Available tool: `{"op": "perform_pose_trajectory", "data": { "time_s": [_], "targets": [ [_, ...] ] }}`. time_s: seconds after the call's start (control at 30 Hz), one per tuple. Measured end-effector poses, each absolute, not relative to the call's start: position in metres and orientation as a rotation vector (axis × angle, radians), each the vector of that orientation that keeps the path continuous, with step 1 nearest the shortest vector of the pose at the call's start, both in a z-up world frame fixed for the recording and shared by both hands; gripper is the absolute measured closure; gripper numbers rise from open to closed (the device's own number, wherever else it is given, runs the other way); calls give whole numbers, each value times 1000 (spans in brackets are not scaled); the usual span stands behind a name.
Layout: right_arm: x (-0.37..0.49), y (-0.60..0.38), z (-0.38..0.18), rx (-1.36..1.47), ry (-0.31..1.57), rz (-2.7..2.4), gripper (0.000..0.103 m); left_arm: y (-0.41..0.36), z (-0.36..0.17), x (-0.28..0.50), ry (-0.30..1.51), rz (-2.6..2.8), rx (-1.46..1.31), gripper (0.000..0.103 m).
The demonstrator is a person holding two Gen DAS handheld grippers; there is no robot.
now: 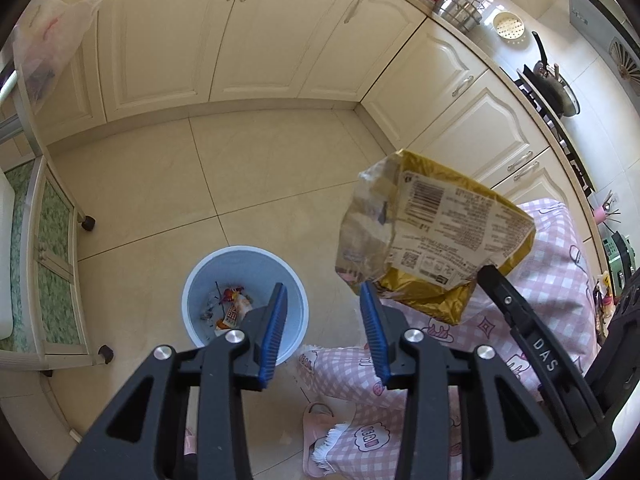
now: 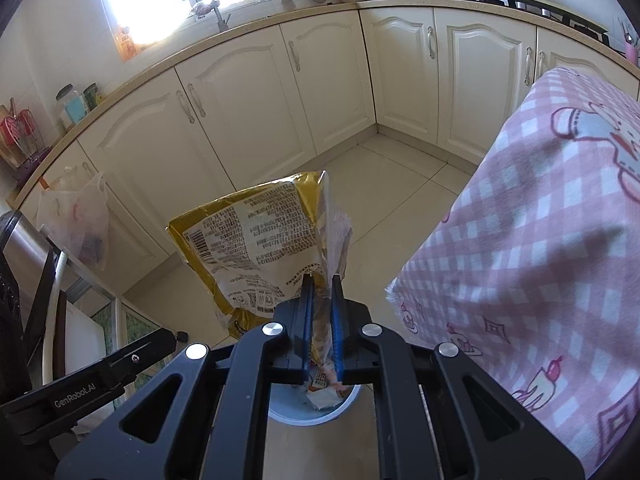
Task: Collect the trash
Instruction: 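Open the right tool over the blue bin to drop the gold bag, then move both open tools back over the table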
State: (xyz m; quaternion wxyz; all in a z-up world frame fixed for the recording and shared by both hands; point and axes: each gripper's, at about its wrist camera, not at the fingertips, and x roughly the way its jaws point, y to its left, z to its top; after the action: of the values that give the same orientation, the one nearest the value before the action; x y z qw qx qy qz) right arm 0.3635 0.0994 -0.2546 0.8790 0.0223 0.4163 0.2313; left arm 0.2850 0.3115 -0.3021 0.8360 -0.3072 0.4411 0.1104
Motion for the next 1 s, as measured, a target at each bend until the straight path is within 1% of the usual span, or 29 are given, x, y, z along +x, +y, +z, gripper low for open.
{"op": "perform_pose_trajectory", "data": {
  "time_s": [0.3,0.37,0.47,0.53,0.57,0.6,0.8,1.0],
  "targets": [
    [361,114,-264,49,898,511,96,317,-301,277,930,259,-653,66],
    [362,117,-265,61,901,519,95,319,-300,275,926,271,-652,64],
    [364,122,-265,90,905,540,92,323,-297,272,912,284,-654,62],
    [366,128,-267,98,921,564,82,325,-294,271,905,292,-659,62],
    [367,128,-268,102,928,563,71,325,-293,271,903,295,-661,62],
    [367,128,-267,105,928,562,66,326,-292,271,903,295,-662,62],
    [360,116,-253,103,899,555,66,321,-285,269,902,283,-662,62],
    [345,83,-217,98,814,523,65,287,-257,271,871,216,-623,62]
  ]
}}
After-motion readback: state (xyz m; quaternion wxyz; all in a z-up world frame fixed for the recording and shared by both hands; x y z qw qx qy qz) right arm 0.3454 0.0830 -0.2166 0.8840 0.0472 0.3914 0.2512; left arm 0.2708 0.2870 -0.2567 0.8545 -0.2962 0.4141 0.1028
